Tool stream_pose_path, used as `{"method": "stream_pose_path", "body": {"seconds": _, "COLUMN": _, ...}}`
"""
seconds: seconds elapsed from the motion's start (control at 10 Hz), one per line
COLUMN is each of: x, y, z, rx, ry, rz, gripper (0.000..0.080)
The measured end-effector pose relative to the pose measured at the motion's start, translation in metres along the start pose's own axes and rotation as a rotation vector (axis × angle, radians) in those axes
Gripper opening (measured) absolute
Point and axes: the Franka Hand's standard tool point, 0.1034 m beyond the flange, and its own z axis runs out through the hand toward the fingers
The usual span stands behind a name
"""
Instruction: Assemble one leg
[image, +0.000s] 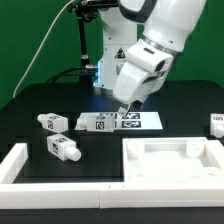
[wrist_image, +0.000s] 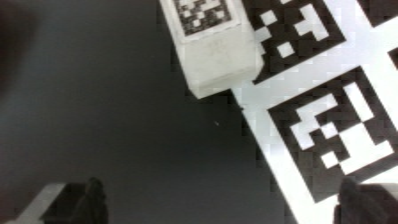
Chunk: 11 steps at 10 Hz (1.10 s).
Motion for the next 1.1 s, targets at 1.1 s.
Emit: {"method": "stream_pose_path", "body": {"seconds": 1.1, "x": -0.037, "y": 0.0, "z": 0.029, "rx": 0.028, "ry": -0.542, "rz": -0.115, "gripper": 0.0648}}
